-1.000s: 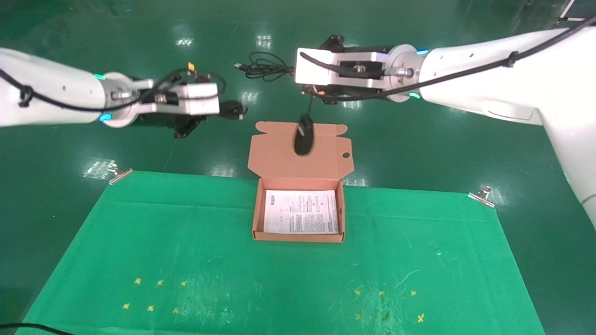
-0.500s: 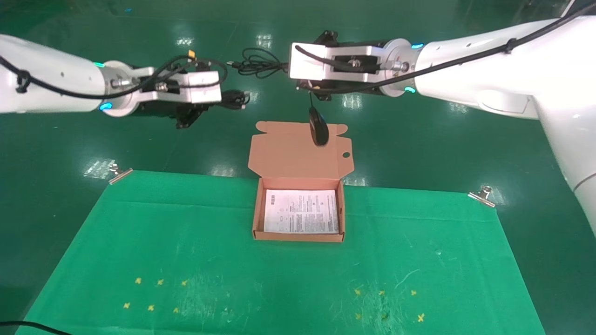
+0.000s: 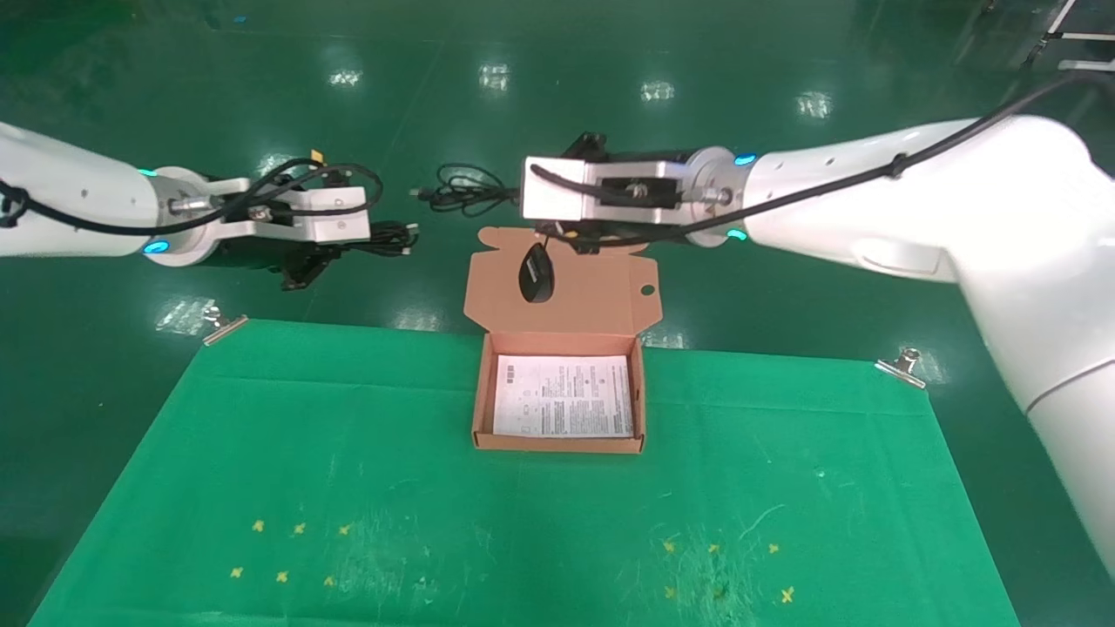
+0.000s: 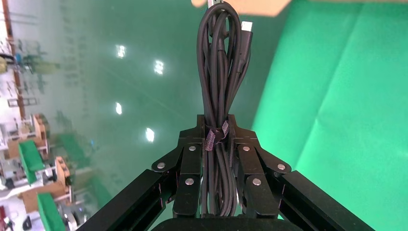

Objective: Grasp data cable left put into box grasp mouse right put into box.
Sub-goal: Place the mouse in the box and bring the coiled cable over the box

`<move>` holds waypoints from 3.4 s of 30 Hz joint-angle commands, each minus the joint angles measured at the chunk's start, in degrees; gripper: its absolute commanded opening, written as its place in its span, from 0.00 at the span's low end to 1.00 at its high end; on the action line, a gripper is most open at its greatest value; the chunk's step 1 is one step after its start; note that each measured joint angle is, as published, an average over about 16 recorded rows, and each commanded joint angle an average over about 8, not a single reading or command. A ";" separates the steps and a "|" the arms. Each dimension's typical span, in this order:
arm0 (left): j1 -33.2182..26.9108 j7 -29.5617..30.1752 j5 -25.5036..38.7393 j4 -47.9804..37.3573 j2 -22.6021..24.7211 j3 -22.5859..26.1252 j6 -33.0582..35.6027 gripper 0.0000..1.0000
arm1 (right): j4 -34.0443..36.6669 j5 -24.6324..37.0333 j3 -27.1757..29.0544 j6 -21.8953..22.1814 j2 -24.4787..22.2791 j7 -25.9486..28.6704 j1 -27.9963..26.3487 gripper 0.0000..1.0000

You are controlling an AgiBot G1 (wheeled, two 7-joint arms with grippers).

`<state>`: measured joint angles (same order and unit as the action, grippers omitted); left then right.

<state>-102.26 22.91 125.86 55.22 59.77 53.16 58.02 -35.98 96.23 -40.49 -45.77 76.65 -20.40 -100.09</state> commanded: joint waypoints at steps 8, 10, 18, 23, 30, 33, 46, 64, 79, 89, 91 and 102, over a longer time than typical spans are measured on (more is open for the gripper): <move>0.44 3.96 2.74 2.50 -1.90 0.63 2.76 0.00 | 0.12 -0.75 -2.67 1.25 0.75 0.66 2.02 0.00; 0.55 4.59 3.13 3.10 -2.10 0.70 3.09 0.00 | 0.10 -0.96 -3.51 1.41 0.81 0.80 2.56 0.00; 0.88 6.00 3.91 4.68 -2.47 0.79 3.58 0.00 | -0.11 -2.36 -7.29 2.67 1.16 2.08 4.85 0.00; 0.98 6.34 4.10 5.09 -2.57 0.81 3.67 0.00 | -0.98 -3.73 -10.36 4.08 1.44 3.09 6.09 0.00; 1.04 6.55 4.20 5.32 -2.63 0.82 3.73 0.00 | -2.33 -6.54 -15.15 7.03 1.64 4.85 7.33 0.00; 1.05 6.59 4.23 5.37 -2.64 0.82 3.74 0.00 | -2.38 -8.08 -17.00 8.36 1.57 5.56 7.70 0.00; 1.07 6.65 4.26 5.45 -2.66 0.82 3.76 0.00 | 6.95 -12.93 -22.73 10.54 1.39 11.03 8.54 0.00; 1.45 6.43 3.93 5.50 -2.25 0.89 3.57 0.00 | 8.52 -14.81 -29.16 9.49 0.76 17.98 9.10 1.00; 4.80 -2.34 -1.28 -2.90 5.57 1.71 -3.43 0.00 | 3.79 -14.84 -29.00 10.65 -4.73 19.82 8.23 1.00; 8.21 -13.79 -7.14 -14.77 15.08 1.91 -12.41 0.00 | -0.72 -12.70 -29.22 12.00 -12.62 22.88 6.19 1.00; 8.78 -15.98 -8.58 -17.25 16.68 2.09 -14.03 0.00 | -2.30 -12.19 -29.36 12.00 -14.69 23.85 5.89 1.00; 11.71 -22.70 -17.87 -20.42 18.84 7.67 -20.52 0.00 | -13.22 -8.75 -30.42 12.22 -24.74 30.52 5.11 1.00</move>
<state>-90.82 0.59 108.19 35.10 78.56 60.99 37.53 -49.04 87.51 -70.89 -33.56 52.17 10.19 -95.01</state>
